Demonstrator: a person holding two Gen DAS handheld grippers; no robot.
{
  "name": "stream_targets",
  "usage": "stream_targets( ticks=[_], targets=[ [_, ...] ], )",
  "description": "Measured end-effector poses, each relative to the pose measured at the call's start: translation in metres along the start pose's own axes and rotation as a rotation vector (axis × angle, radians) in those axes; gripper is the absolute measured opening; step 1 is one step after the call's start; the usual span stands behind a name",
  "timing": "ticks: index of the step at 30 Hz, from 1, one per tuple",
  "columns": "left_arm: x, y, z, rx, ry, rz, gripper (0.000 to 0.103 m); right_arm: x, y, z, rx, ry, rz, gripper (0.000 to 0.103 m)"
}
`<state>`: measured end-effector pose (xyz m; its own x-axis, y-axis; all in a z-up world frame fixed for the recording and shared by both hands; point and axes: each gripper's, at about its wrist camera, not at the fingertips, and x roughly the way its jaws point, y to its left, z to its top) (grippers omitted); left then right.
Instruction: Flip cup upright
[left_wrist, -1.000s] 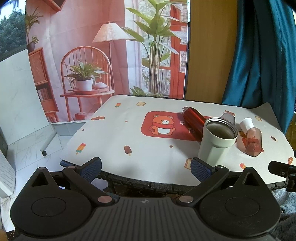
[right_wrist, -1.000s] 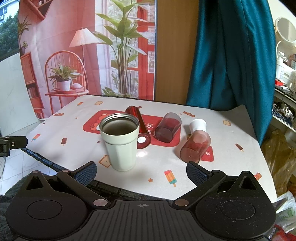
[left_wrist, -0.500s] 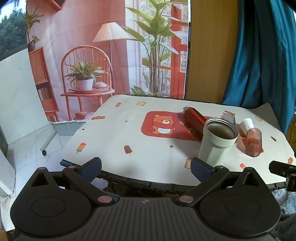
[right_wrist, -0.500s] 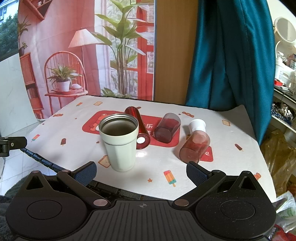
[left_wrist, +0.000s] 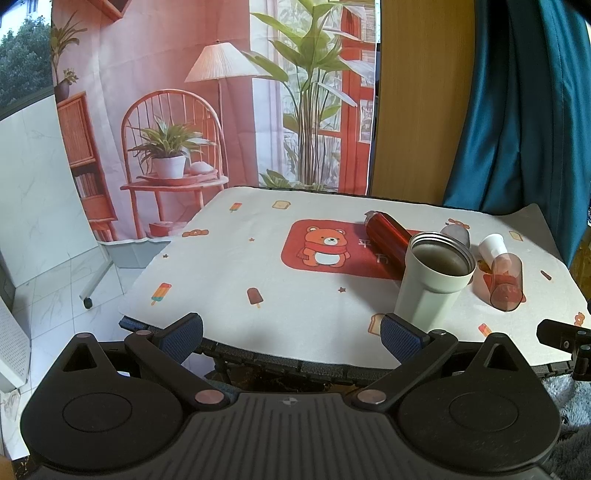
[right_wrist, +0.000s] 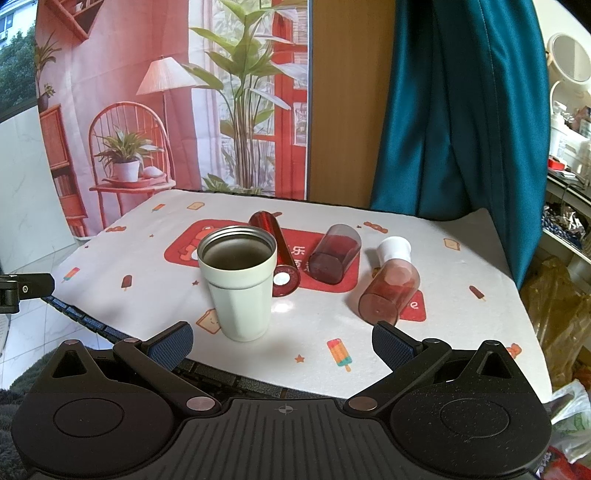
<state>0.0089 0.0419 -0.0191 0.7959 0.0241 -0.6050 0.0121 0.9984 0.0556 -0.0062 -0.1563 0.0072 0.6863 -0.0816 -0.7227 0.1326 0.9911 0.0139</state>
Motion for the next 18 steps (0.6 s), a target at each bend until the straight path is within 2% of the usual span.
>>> stream_targets(
  ticks=[18],
  targets=[
    [0.0023, -0.0013, -0.0007, -0.007, 0.004, 0.0, 0.103, -0.0016, -0.0013, -0.0007, 0.011, -0.01, -0.01, 0.103]
  ],
)
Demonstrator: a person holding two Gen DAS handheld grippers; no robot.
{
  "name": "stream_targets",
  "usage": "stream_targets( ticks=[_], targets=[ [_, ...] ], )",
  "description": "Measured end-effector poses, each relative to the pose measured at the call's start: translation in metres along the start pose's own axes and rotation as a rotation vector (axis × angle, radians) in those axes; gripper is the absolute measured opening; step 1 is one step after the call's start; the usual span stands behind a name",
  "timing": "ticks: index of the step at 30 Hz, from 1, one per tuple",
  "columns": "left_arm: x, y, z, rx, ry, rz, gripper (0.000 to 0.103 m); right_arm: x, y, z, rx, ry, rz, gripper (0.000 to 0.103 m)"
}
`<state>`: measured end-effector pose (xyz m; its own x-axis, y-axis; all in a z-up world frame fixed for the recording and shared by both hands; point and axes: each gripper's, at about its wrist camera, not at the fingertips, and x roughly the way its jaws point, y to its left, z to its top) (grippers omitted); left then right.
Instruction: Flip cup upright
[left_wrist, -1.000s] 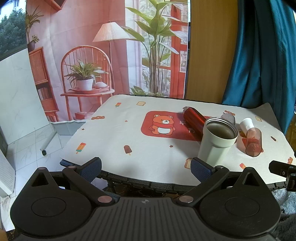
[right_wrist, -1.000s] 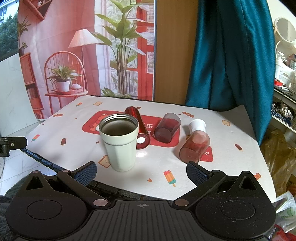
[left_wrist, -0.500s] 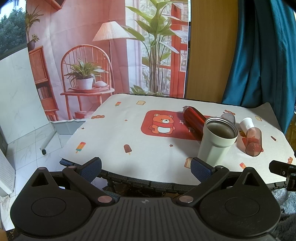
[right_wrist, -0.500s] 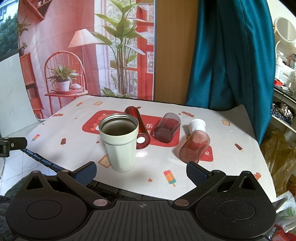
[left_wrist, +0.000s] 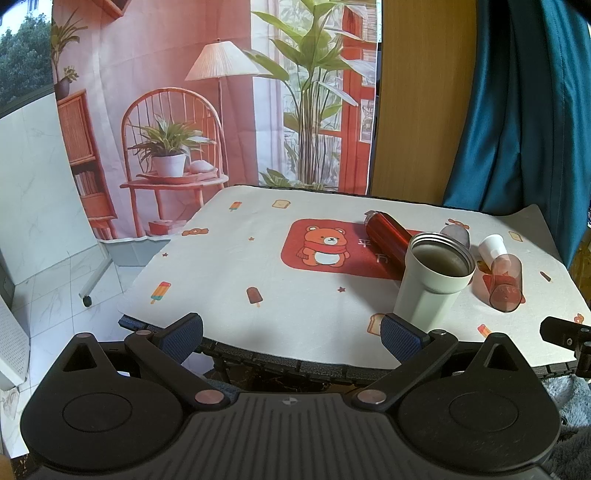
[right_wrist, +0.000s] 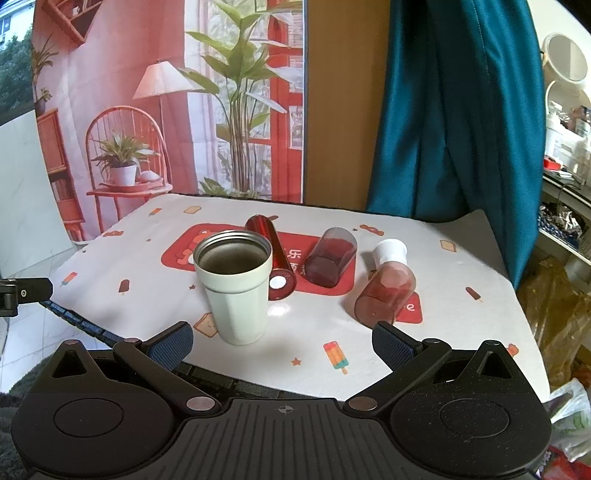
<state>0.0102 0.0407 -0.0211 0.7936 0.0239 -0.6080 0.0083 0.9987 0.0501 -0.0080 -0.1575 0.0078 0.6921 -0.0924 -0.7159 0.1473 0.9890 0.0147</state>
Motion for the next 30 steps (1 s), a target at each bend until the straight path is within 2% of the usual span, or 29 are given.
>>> stream_targets(
  ticks=[30],
  targets=[
    [-0.0015, 0.0033, 0.0005, -0.007, 0.0, -0.003, 0.103, 0.0, 0.0, 0.0001, -0.003, 0.002, 0.003, 0.103]
  ],
)
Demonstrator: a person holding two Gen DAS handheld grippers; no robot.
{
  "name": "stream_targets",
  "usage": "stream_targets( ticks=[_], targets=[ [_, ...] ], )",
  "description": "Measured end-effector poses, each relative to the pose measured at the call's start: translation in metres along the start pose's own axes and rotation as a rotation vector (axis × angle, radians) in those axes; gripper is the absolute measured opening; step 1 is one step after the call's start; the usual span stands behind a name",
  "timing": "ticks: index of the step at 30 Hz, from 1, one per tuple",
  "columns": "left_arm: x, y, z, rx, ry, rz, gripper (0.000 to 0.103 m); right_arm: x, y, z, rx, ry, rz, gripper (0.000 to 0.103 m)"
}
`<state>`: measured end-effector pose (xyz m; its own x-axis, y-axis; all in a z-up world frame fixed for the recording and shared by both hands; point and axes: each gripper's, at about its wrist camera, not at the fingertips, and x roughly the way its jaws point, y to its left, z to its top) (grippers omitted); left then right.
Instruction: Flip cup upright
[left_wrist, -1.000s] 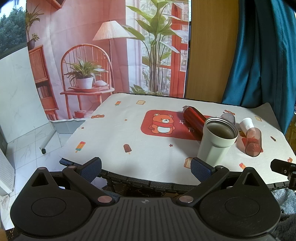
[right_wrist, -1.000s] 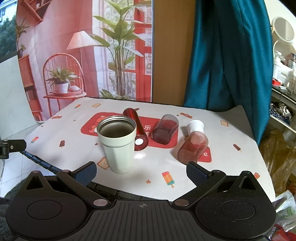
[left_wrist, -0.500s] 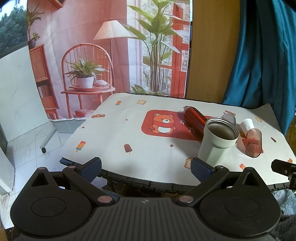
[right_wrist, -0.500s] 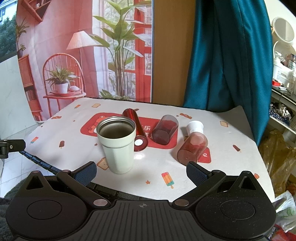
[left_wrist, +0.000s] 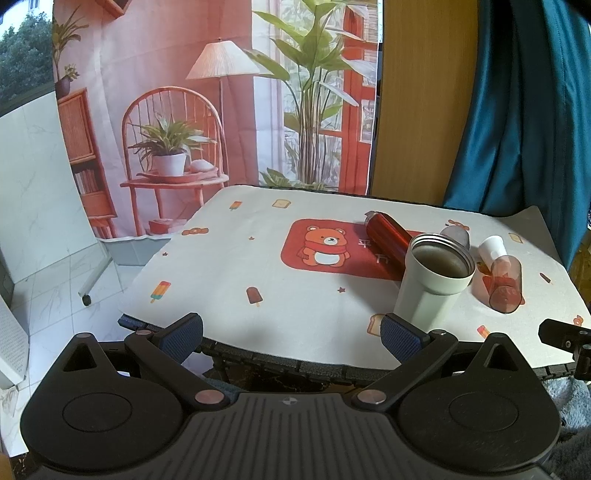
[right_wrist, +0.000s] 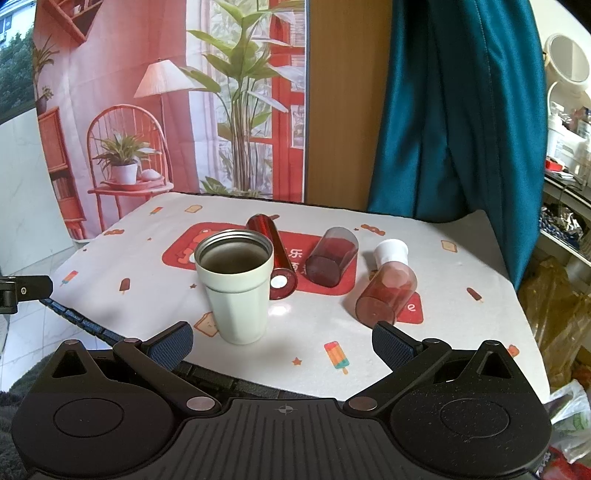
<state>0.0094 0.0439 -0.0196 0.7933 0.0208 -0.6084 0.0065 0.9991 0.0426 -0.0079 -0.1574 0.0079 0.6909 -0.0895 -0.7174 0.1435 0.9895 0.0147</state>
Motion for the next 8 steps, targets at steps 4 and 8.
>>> stream_targets(
  ticks=[4, 8],
  targets=[
    [-0.0006, -0.0008, 0.0, 0.001, -0.001, -0.001, 0.103, -0.0002, 0.0004, -0.0004, 0.001, 0.0, 0.0, 0.103],
    [-0.0021, -0.0017, -0.0003, 0.006, -0.008, -0.006, 0.103, 0.0, -0.0004, -0.0002, 0.001, 0.0, 0.0, 0.103]
  ],
)
